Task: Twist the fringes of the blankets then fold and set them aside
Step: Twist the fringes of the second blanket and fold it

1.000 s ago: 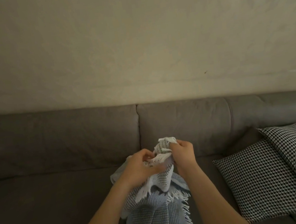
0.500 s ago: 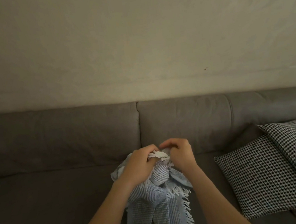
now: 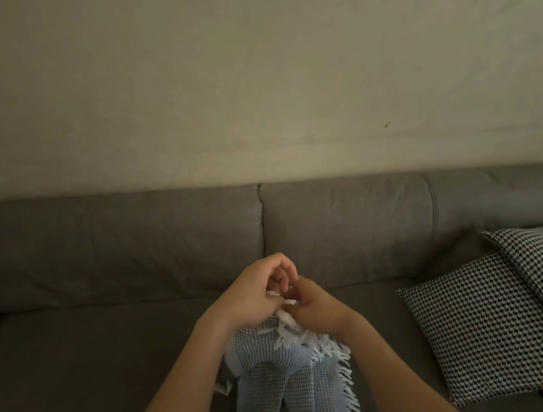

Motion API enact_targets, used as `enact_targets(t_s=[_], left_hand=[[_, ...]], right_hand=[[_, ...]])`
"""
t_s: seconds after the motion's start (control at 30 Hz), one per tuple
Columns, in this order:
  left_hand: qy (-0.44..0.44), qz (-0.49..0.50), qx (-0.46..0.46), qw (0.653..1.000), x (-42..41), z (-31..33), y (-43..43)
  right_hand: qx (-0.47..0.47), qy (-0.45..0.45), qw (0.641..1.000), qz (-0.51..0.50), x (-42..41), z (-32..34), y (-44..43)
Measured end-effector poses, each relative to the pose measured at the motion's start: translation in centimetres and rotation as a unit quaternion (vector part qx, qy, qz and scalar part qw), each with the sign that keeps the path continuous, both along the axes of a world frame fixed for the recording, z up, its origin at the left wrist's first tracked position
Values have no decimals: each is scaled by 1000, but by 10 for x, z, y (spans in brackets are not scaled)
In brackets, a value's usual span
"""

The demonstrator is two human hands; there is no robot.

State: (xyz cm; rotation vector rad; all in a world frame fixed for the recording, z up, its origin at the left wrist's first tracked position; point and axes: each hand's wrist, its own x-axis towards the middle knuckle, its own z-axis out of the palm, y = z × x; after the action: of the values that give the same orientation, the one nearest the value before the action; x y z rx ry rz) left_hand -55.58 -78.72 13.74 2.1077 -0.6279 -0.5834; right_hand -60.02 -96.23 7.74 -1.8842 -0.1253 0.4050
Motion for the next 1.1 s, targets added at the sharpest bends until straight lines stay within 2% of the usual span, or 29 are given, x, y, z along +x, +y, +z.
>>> enact_targets(t_s=[0.13,0.27,0.43,0.6,0.67,0.73,0.8,0.9,1.1], left_hand=[[-21,7,17,1000,1,2,8],[-43,37,44,997,-3,-9,9],[-40,91,139,985,-3,-36,20],[15,148,138,979,-3,-37,27],[-1,200,166,966,0,-37,31],[21,266,112,957,2,-36,38],[92,327,-22,940,1,-36,43],[172,325,-126,921,-4,-30,40],[162,278,-196,926,-9,-33,15]], right_hand=[[-127,-12,989,71,2,-11,3],[-157,-56,986,-19,7,-9,10],[-64,-67,979,-183,11,4,11],[33,-61,966,-249,18,15,7],[75,-53,956,-278,17,20,6],[112,-45,942,-314,14,21,4],[152,-22,916,-370,13,20,1],[232,37,874,-426,14,15,-6],[244,45,894,-373,16,19,-3]])
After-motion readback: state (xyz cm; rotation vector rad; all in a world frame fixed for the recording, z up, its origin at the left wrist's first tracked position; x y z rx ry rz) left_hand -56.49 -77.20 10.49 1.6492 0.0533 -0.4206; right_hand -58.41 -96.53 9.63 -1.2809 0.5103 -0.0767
